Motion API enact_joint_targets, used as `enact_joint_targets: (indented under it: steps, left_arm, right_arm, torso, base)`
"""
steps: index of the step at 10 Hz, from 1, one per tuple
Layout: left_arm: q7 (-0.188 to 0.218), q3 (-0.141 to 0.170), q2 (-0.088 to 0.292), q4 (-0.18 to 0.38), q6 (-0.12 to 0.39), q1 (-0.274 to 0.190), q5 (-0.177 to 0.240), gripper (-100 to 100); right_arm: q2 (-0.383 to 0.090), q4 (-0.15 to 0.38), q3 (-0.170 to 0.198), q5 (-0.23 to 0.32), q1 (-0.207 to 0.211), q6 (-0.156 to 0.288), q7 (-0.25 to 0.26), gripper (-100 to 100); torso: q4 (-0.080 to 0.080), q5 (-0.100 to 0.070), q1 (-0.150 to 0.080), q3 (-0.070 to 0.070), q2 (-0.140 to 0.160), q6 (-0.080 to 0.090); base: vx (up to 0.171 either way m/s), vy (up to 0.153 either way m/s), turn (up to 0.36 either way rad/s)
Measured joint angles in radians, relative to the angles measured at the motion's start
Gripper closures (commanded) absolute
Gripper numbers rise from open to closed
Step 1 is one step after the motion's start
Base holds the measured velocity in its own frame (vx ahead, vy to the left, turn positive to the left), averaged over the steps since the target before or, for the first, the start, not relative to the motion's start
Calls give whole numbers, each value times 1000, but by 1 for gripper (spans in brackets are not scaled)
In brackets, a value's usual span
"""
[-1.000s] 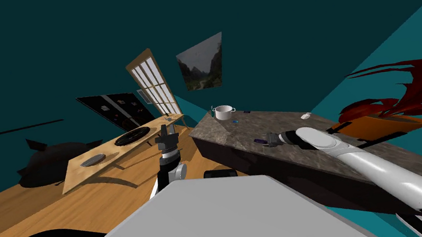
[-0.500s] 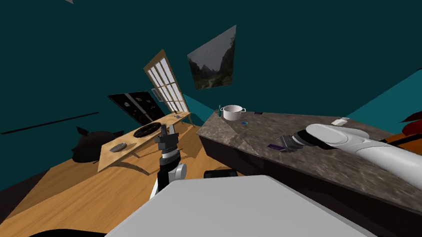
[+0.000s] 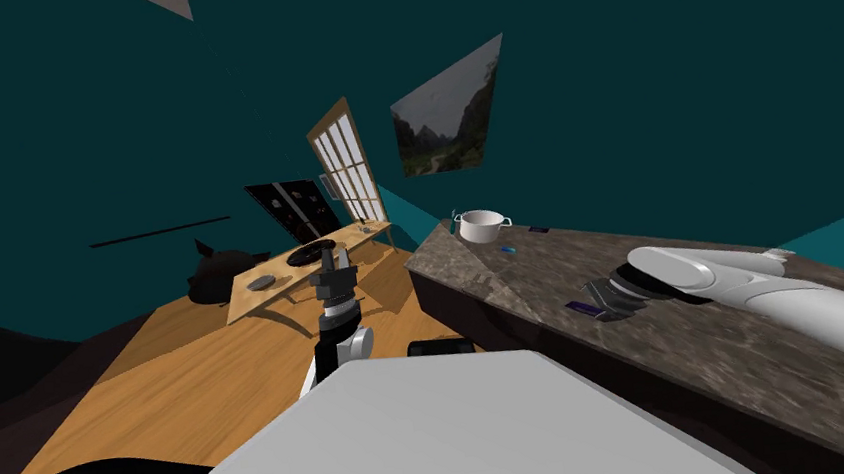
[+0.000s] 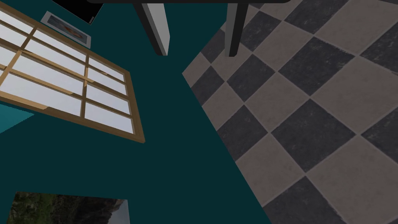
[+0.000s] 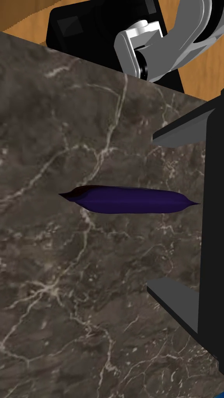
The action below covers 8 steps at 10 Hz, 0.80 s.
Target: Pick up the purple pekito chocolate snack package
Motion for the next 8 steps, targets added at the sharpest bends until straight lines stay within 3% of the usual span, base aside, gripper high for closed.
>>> enact_joint_targets:
  steps: [1,2,3,4,7,8]
  left_arm:
    - [0,0,0,0,0,0,0,0]
    - [0,0,0,0,0,0,0,0]
    - [0,0,0,0,0,0,0,0]
    - [0,0,0,0,0,0,0,0]
    - [0,0,0,0,0,0,0,0]
    - [0,0,0,0,0,0,0,0]
  right_arm:
    - [-10,28,14,11,-11,-20,5,-100]
    - [-25,35,16,16,7,-37,5,-100]
    - [-27,35,16,16,9,-41,5,0]
    - [-26,35,16,16,9,-41,5,-100]
    - [5,52,38,25,31,12,14,-100]
    - [7,52,39,25,32,16,13,100]
  torso:
    - [0,0,0,0,0,0]
    - [0,0,0,0,0,0]
    - [0,0,-2,1,1,1]
    - [1,-1,-4,2,3,1]
    - [1,-2,-7,1,3,1]
    - [1,-2,-6,2,3,1]
  base:
    - [55,76,133]
    - [27,33,19]
    - [5,6,-4]
    - [13,-8,37]
    - [16,-18,20]
    - [0,0,0]
